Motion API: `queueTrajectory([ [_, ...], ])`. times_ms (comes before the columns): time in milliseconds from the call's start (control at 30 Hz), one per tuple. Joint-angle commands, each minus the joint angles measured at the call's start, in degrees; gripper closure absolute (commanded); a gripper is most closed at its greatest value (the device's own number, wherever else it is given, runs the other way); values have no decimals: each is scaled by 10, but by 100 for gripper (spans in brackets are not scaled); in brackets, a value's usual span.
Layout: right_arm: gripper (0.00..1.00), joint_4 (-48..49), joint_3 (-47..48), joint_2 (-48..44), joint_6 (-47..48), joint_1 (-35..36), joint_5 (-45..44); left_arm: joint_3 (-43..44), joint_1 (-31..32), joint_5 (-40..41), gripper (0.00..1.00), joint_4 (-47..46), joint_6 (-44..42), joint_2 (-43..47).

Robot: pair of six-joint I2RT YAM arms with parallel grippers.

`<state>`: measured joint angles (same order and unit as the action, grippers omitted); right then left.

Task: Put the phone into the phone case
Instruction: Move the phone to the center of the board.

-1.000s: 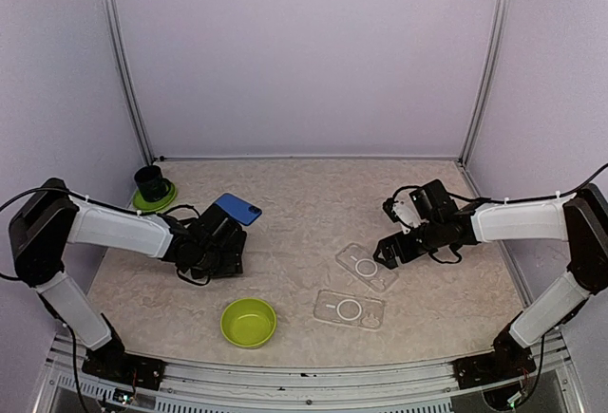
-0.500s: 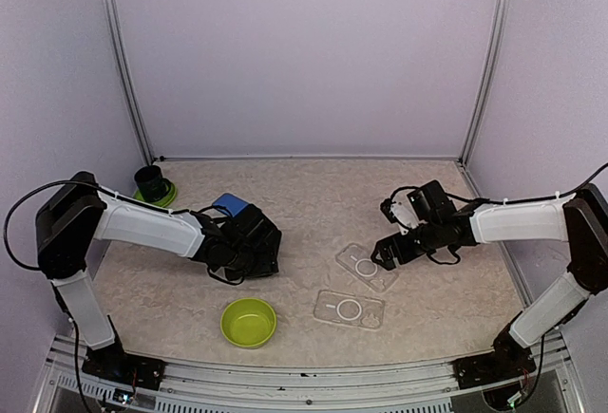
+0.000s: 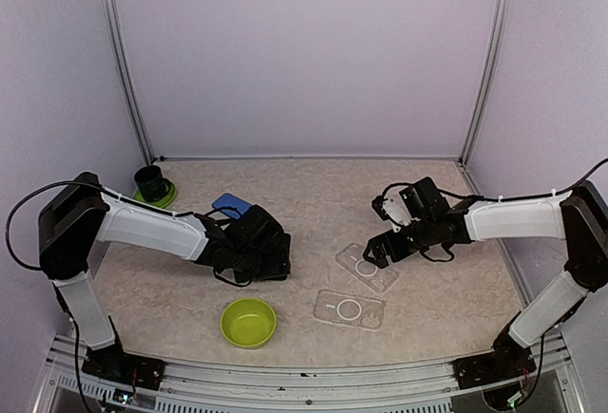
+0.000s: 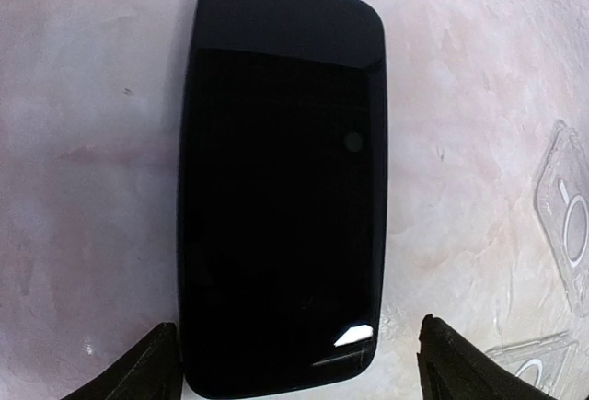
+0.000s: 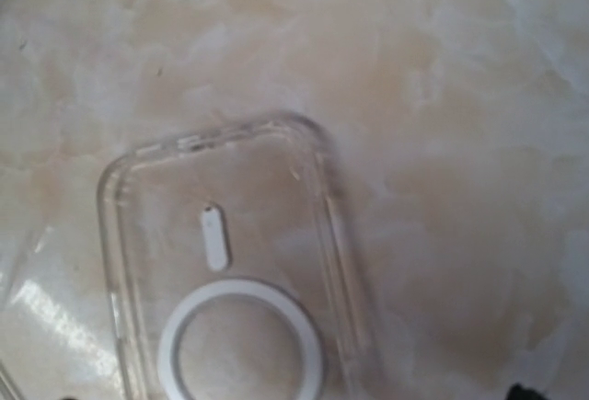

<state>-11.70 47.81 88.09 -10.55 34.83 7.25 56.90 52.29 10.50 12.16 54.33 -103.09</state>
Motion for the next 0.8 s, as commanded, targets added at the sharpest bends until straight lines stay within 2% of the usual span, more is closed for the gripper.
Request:
queueTrajectory([
  [0,1,-3,15,9,-5,10,-7,2,16,-31,11,24,-2,-37],
  [233,1,-10,16,5,-3,12,-9,5,30,-65,4,-2,-12,-47],
  [467,0,-10,32,15,-5,16,0,51,56,-113,1,-46,-61,-58],
  [600,0,-14,54,31,-5,35,-7,42,59,-84,1,-63,-79,-32],
  [767,0,-21,95,65,-9,78,-39,-3,59,-10,1,-75,-105,64],
])
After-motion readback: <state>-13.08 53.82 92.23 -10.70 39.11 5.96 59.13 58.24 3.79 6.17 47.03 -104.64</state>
